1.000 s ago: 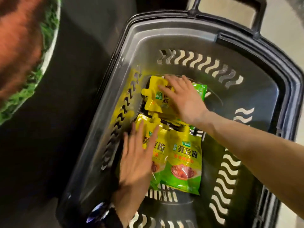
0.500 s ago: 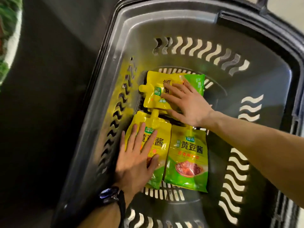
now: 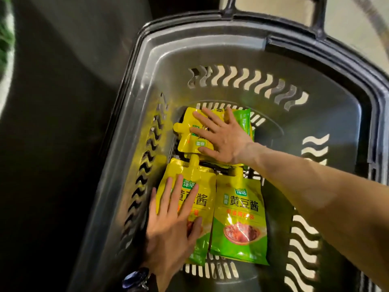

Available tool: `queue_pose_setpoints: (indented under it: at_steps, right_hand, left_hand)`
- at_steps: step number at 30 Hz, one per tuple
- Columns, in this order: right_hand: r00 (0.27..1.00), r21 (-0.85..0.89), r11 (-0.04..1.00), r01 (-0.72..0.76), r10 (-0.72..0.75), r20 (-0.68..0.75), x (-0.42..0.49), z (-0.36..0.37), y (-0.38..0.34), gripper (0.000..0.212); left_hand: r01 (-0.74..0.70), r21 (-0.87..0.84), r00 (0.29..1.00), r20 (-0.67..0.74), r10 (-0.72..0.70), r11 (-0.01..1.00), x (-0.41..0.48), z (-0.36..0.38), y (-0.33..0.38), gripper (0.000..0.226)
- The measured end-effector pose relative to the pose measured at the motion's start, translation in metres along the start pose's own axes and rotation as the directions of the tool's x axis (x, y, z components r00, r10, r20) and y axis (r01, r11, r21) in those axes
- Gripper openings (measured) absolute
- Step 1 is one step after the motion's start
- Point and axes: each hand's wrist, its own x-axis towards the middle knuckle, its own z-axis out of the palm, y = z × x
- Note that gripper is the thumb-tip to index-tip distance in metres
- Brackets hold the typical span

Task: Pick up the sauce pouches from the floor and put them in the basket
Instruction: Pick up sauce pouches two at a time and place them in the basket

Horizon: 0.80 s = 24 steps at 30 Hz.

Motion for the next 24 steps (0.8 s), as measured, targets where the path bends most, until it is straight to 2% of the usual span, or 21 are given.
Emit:
queue_pose_setpoints:
  at_steps: [4, 6, 9, 13, 16, 19, 24]
  right_hand:
    - [0.999, 0.042, 0.999, 0.023, -0.024, 0.023, -0.005, -0.007, 0.001, 0.064]
    - [1.0, 0.15, 0.989, 0.009, -0.01, 0.002, -0.015, -0.016, -0.008, 0.063]
    - [0.993, 0.381, 0.92, -0.095, 0.114, -0.029, -0.049, -0.037, -0.027, 0.077]
    - [0.95, 0.457, 0.839, -0.296, 0.306, 0.053, -0.103, -0.08, -0.045, 0.082]
    - [0.908, 0.475, 0.777, -0.413, 0.388, 0.157, -0.154, -0.134, -0.058, 0.079]
    - [0.858, 0.487, 0.708, -0.511, 0.455, 0.238, -0.216, -0.217, -0.066, 0.08]
    - [0.751, 0.472, 0.596, -0.649, 0.602, 0.272, -0.326, -0.353, -0.072, 0.081]
  left_hand:
    - [-0.005, -0.022, 0.999, 0.048, 0.006, 1.0, 0.003, -0.004, 0.001, 0.066]
    - [-0.003, -0.029, 0.998, 0.06, 0.005, 1.0, 0.003, -0.008, 0.001, 0.067]
    - [0.013, -0.035, 0.993, 0.114, -0.009, 0.999, 0.004, -0.03, 0.007, 0.069]
    - [0.073, 0.012, 0.953, 0.294, -0.073, 0.997, 0.003, -0.092, 0.018, 0.073]
    - [0.145, -0.128, 0.953, 0.285, -0.104, 0.981, -0.005, -0.157, 0.028, 0.071]
    - [0.088, -0.019, 0.977, 0.195, -0.082, 0.996, -0.023, -0.254, 0.047, 0.061]
    - [0.012, 0.126, 0.988, 0.151, -0.032, 0.992, -0.068, -0.42, 0.091, 0.063]
